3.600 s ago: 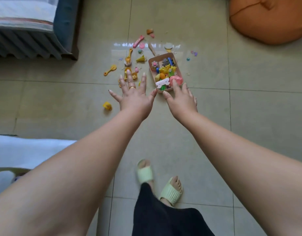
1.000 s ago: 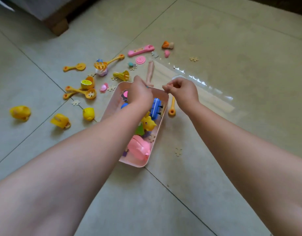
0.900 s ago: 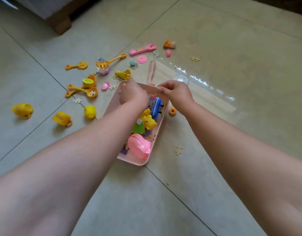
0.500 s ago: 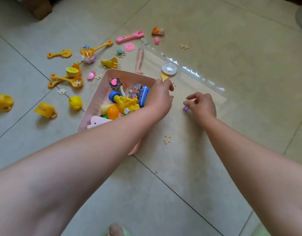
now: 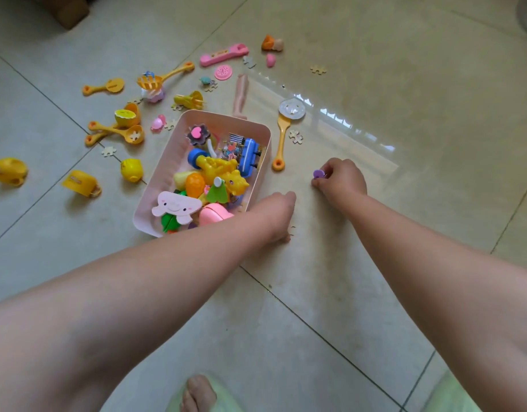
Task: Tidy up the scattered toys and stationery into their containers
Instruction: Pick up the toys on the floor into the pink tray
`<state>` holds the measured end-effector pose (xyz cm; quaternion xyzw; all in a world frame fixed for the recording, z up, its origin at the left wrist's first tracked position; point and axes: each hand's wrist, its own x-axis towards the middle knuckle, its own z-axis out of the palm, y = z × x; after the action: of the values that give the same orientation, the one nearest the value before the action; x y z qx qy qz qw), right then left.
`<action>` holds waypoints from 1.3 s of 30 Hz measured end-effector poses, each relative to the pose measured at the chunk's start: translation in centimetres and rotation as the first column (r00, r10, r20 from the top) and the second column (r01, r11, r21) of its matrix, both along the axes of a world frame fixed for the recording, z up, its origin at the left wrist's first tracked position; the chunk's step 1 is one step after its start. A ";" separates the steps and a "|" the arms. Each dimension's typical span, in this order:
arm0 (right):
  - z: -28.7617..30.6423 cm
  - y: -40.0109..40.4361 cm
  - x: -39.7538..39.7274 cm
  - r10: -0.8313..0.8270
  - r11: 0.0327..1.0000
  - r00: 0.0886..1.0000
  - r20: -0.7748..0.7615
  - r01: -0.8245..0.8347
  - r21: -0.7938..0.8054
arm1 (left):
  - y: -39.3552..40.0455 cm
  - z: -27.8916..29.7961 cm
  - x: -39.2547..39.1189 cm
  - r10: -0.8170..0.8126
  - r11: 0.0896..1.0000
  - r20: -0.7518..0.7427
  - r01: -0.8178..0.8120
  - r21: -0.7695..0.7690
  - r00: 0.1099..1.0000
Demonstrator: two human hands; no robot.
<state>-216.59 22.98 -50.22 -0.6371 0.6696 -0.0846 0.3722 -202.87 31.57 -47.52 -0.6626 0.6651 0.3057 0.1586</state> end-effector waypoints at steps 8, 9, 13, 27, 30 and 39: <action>0.3 0.7 1.4 -0.010 0.999 0.993 0.114 0.006 0.037 | 0.9 -0.6 0.6 0.035 0.993 -0.131 -0.050 -0.107 0.991; 0.5 0.6 1.8 -0.030 0.998 0.987 0.160 0.022 0.051 | 0.6 -0.3 0.5 0.065 0.991 -0.166 -0.082 -0.102 0.984; 2.3 -0.3 4.6 -0.140 0.990 0.899 0.416 0.115 0.083 | -1.1 2.4 0.8 0.384 0.893 -0.438 -0.447 -0.045 0.813; 5.3 -3.0 11.7 -0.032 0.991 0.876 0.481 0.092 -0.101 | -4.1 5.6 10.8 0.802 0.265 -0.412 -0.877 -0.401 0.431; 3.3 -3.9 9.0 -0.132 0.981 0.932 0.338 0.172 -0.092 | -5.4 5.3 9.9 0.717 0.333 -0.445 -0.824 -0.458 0.537; -0.1 -6.4 6.7 -0.121 0.988 0.989 0.084 0.128 -0.087 | -11.7 3.2 4.8 0.411 0.716 0.051 -0.288 -0.636 0.910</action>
<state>-209.92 16.58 -50.30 -0.6067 0.6883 -0.1632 0.3626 -198.05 19.91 -44.36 -0.8173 0.5716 0.0323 -0.0648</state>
